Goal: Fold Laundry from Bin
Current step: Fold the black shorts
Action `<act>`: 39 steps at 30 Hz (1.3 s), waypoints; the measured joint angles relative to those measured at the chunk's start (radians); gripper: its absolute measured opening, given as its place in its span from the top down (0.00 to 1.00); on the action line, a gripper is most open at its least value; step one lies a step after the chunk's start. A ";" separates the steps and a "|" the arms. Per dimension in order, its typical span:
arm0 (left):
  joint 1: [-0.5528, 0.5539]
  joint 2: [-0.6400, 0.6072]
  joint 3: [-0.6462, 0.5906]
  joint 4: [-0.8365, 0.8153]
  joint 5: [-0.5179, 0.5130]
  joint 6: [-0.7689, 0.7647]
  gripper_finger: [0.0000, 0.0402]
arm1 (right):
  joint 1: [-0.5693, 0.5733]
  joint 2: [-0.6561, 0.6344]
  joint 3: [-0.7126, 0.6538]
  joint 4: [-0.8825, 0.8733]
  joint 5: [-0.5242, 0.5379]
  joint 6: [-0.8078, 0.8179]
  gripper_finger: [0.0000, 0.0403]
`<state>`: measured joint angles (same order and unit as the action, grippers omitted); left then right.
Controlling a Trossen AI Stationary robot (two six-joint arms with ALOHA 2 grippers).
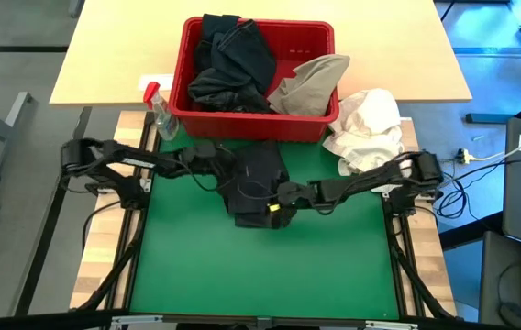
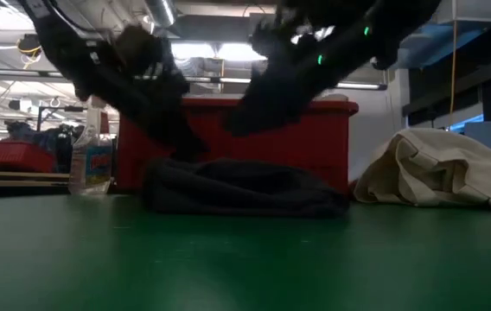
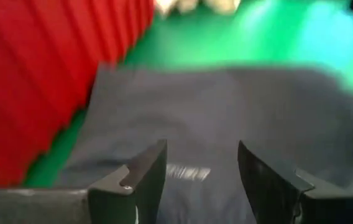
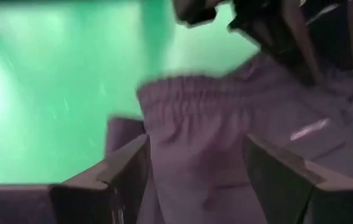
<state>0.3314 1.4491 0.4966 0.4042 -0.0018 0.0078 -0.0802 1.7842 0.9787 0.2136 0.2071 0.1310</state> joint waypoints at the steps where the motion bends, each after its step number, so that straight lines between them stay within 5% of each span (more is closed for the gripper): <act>1: 0.008 0.028 -0.002 -0.010 -0.014 0.000 0.52 | 0.000 0.028 -0.001 -0.008 -0.009 -0.004 0.37; 12: 0.083 0.133 0.000 -0.049 -0.022 -0.049 0.52 | 0.000 0.086 0.001 -0.243 -0.142 -0.091 0.37; 21: 0.070 -0.040 0.012 -0.065 0.229 -0.142 0.52 | 0.001 -0.086 -0.001 -0.316 -0.175 -0.132 0.37; 25: 0.049 -0.147 0.014 -0.142 0.246 -0.145 0.52 | 0.001 -0.148 -0.001 -0.337 -0.185 -0.100 0.37; 33: -0.052 -0.192 0.013 -0.465 0.210 0.061 0.53 | 0.002 -0.168 -0.001 -0.559 -0.184 -0.064 0.37; 39: -0.153 -0.150 0.014 -0.445 0.049 0.366 0.53 | 0.002 -0.168 -0.001 -0.615 -0.183 -0.052 0.37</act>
<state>0.1783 1.2991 0.5102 -0.0407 0.0468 0.3739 -0.0780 1.6165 0.9779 -0.4014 0.0242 0.0792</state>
